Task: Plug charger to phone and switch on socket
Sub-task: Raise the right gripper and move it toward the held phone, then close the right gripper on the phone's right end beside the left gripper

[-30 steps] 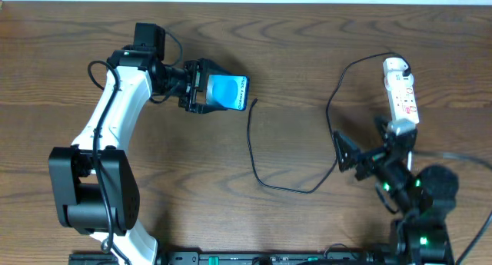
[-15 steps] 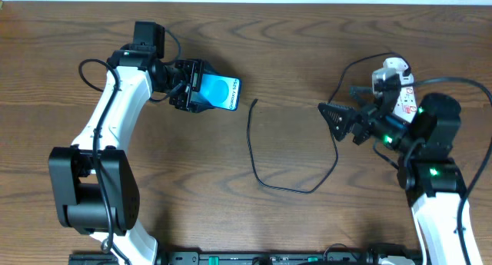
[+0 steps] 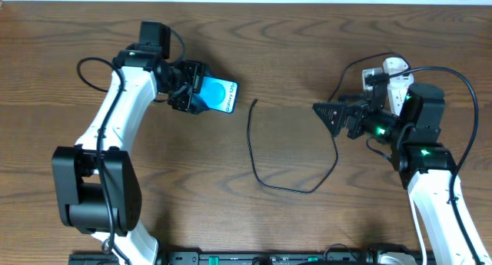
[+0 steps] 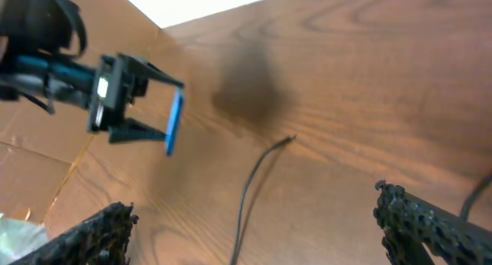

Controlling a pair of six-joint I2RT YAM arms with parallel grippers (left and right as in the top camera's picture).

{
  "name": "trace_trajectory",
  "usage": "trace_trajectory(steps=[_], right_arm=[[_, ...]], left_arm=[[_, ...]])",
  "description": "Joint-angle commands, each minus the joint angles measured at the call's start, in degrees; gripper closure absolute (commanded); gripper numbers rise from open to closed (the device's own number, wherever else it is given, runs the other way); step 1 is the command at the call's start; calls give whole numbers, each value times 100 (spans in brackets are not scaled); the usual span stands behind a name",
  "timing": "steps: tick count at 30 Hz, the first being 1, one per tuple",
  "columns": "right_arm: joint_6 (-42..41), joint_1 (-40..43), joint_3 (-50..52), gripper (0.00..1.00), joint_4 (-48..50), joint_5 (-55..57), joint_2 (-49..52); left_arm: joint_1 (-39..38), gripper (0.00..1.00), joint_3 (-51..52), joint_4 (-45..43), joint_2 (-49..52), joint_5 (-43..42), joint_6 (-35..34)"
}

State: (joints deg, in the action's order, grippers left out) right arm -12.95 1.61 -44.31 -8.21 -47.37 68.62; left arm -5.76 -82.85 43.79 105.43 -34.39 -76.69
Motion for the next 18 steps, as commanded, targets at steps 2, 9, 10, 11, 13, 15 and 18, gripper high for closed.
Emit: trace_trajectory(steps=[2,9,10,11,13,15,18], right_arm=[[-634,-439,-131,1,560,-98,199],[-857,-1248,-761,1,592,59,1040],[-922,-1349,-896,1,564,74,1213],[-957,-1434,-1027,1,557,70,1388],[-1056,-1582,-1244,1,553,72,1700],[-1165,-1709,-1414,2,553,72,1969],[-1316,-1886,-1552,9,595,120,2269]], left_arm=[[-136,43,11,0,-142,151,-15],[-136,43,11,2,-140,144,-15],[-136,43,11,2,-140,144,-15],[-136,43,11,0,-140,144,-15],[-136,43,11,0,-140,144,-17],[-136,43,11,0,-140,144,-17],[-136,43,11,0,-140,144,-17]])
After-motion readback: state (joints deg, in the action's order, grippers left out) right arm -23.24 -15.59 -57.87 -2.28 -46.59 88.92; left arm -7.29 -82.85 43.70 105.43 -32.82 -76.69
